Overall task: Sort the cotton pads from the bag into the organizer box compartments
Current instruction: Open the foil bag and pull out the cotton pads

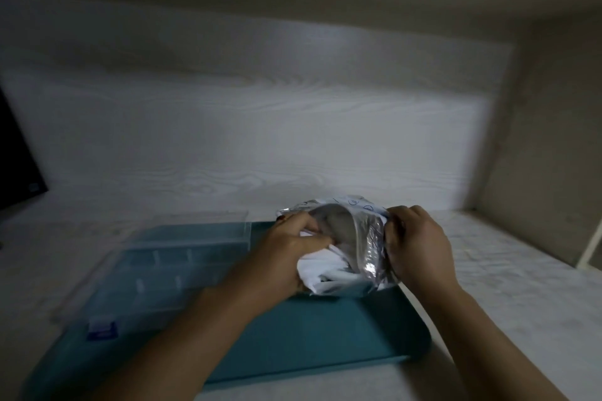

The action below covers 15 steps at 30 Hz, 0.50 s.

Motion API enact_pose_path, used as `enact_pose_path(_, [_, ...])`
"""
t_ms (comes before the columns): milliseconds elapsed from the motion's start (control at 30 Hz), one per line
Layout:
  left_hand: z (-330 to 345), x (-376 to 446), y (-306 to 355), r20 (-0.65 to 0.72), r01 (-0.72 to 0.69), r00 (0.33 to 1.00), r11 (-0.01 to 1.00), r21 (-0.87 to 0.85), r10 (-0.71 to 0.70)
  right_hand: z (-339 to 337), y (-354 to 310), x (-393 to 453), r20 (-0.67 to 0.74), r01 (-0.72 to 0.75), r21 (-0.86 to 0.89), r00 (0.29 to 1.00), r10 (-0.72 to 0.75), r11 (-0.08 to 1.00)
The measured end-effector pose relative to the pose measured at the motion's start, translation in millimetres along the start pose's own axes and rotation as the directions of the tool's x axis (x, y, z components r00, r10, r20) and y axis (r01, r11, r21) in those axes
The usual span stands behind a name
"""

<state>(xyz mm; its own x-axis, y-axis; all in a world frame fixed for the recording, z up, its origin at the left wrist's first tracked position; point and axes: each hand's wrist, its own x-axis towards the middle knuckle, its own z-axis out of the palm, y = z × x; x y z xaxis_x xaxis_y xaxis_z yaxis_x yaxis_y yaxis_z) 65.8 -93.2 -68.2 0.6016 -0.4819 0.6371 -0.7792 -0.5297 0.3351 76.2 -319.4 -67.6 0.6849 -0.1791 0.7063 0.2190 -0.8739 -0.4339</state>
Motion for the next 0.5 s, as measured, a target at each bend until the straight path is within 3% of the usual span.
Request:
enact_pose_path(100, [-3,-4,-2,0.003,-0.018,1.0,0.999,-0.036,0.018,-1,6,2,-0.01,0.022,-0.08,1.0,-0.023,0.997])
enact_pose_path(267, [-10,-5,6,0.006,0.035,0.999,0.969,-0.245,-0.034,-5,17,7,-0.013,-0.002,-0.17,1.0,-0.001,0.985])
enact_pose_path(500, [-18,-8,12,0.012,0.011,1.0,0.949,-0.314,-0.008,-7,29,12,-0.109,-0.036,-0.26,0.994,0.008,0.965])
